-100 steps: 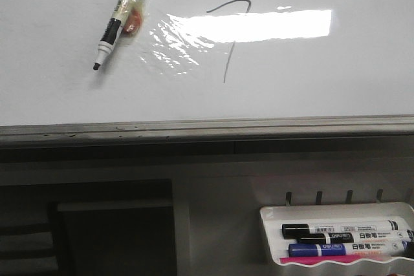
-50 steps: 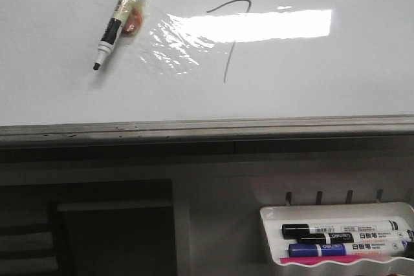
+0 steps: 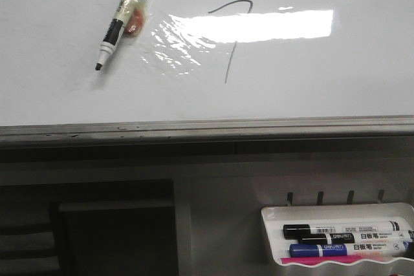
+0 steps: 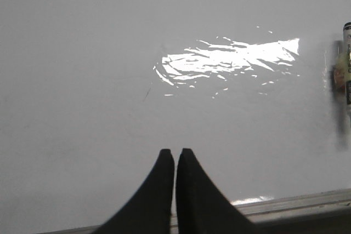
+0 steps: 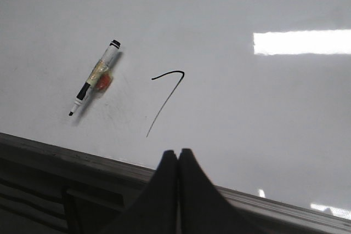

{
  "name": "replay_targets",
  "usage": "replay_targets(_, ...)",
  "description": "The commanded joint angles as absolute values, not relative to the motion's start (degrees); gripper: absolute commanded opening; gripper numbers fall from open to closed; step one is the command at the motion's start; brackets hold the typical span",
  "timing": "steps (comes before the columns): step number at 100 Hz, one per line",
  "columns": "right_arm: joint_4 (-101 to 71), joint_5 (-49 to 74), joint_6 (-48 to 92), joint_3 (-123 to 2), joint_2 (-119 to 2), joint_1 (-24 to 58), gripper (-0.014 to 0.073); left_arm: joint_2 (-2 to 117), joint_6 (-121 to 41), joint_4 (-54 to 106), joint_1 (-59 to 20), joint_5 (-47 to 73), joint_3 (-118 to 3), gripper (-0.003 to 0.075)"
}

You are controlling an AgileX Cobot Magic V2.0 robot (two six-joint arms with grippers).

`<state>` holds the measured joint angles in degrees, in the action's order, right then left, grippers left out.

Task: Write number 7 on whiteboard

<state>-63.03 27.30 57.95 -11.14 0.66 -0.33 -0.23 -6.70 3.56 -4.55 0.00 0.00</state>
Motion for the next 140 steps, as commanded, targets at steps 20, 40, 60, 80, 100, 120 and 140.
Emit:
replay_targets(20, -65.1, 24.6, 58.6, -12.5, 1.1, -0.7, -0.0064, -2.0, -5.7, 3.0, -4.4, -1.0, 2.1, -0.0020)
replay_targets(40, -65.1, 24.6, 58.6, -12.5, 1.1, -0.7, -0.0064, -2.0, -5.7, 3.5, -4.4, 1.0, 2.0, -0.0020)
replay_targets(60, -65.1, 24.6, 58.6, -12.5, 1.1, -0.7, -0.0064, -2.0, -5.7, 3.5, -4.4, 1.0, 2.0, -0.0020)
replay_targets(80, -65.1, 24.6, 58.6, -12.5, 1.1, -0.7, -0.0064, -2.0, -5.7, 3.5, -4.4, 1.0, 2.0, -0.0020)
replay_targets(100, -65.1, 24.6, 58.6, -12.5, 1.1, -0.7, -0.0064, -2.0, -5.7, 3.5, -4.4, 1.0, 2.0, -0.0020)
replay_targets(120, -64.6, 22.2, 58.6, -12.5, 1.1, -0.8, -0.0064, -2.0, -5.7, 3.5, -4.4, 1.0, 2.0, -0.0020)
replay_targets(140, -39.6, 13.6, 37.9, -12.5, 1.1, -0.8, -0.0064, -2.0, -5.7, 3.5, -4.4, 1.0, 2.0, -0.0020)
